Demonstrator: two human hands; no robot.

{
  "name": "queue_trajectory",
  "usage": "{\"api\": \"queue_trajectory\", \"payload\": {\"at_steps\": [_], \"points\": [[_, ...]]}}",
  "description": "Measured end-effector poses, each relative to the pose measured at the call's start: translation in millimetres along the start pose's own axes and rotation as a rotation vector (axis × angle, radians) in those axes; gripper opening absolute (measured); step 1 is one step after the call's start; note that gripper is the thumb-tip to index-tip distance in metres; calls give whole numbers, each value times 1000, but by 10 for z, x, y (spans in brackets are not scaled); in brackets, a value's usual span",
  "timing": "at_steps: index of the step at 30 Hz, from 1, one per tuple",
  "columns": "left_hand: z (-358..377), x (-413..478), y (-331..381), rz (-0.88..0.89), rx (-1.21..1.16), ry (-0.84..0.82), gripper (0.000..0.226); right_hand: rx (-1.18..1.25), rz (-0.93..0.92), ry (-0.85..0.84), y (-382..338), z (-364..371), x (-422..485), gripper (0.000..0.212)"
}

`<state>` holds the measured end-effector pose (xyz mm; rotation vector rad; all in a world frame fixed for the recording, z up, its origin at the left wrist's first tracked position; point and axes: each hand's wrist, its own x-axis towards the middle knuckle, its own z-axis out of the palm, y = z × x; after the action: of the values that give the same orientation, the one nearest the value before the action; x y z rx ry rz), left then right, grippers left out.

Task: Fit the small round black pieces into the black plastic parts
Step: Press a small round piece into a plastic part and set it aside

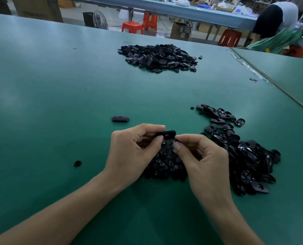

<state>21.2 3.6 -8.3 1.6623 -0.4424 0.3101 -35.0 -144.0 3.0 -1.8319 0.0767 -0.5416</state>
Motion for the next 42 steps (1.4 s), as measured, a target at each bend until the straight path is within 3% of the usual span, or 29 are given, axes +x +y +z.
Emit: {"api": "queue_trajectory", "payload": {"at_steps": [15, 35, 42], "points": [[3, -17, -12, -24, -79, -106, 25, -173, -55, 7, -57, 19, -19, 21], [-6, -12, 9, 262, 215, -102, 19, -354, -114, -5, -131, 33, -40, 37], [-10, 3, 6, 246, 248, -114, 16, -382, -167, 21, -117, 75, -87, 26]]}}
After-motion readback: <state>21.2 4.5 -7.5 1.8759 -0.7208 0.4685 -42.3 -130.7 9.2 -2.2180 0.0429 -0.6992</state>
